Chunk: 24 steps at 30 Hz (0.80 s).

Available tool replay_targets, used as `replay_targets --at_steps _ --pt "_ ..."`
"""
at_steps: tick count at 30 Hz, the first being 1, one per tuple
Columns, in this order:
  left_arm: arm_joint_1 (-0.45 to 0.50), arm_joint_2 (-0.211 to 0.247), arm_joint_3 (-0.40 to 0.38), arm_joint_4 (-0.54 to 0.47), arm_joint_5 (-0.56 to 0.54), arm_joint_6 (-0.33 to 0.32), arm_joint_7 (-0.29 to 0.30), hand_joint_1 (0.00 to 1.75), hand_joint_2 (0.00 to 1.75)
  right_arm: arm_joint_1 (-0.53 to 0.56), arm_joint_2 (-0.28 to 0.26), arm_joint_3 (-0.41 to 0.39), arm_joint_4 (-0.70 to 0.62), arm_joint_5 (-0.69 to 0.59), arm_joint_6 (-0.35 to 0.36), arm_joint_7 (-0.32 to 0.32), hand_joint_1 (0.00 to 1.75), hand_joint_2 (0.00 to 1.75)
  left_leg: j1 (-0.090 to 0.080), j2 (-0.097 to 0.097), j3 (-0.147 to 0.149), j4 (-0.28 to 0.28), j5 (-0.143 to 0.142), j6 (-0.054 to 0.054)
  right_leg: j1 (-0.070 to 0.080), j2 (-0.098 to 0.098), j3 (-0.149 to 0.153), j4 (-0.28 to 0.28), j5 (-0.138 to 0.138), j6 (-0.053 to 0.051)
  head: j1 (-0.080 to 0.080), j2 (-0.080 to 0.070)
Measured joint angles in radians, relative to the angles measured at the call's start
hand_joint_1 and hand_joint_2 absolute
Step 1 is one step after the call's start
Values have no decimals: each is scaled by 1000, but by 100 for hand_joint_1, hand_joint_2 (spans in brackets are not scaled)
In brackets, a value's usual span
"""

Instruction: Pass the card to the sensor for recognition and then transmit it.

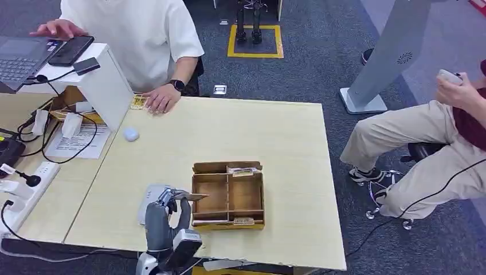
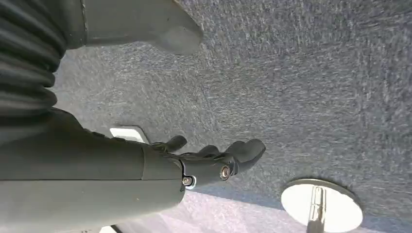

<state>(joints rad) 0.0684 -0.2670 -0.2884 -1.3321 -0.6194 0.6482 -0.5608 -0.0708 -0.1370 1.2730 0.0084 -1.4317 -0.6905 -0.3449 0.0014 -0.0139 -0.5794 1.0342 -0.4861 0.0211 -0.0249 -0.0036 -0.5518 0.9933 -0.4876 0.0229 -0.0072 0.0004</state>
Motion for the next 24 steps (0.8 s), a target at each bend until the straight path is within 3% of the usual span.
replay_targets --at_steps 3,7,14,24 --pt "-26 1 0 -25 122 -31 32 175 175 2 -5 -6 0 -1 0 5 0 175 0 0 0 0 0 0 0 0 0 0 0 0 0 0" --pt "-75 3 0 -41 190 -32 88 175 175 3 -10 -8 0 8 0 9 0 175 0 0 0 0 0 0 0 0 1 0 0 0 0 0" --pt "-241 1 0 -37 349 -34 202 175 175 -6 -21 -4 0 18 0 9 0 175 0 -1 -1 0 1 0 0 -1 1 0 1 0 0 0" --pt "-504 29 21 142 314 37 284 175 175 -39 -23 35 0 54 0 35 0 175 0 -1 -1 0 2 0 0 -1 1 1 2 0 0 0"
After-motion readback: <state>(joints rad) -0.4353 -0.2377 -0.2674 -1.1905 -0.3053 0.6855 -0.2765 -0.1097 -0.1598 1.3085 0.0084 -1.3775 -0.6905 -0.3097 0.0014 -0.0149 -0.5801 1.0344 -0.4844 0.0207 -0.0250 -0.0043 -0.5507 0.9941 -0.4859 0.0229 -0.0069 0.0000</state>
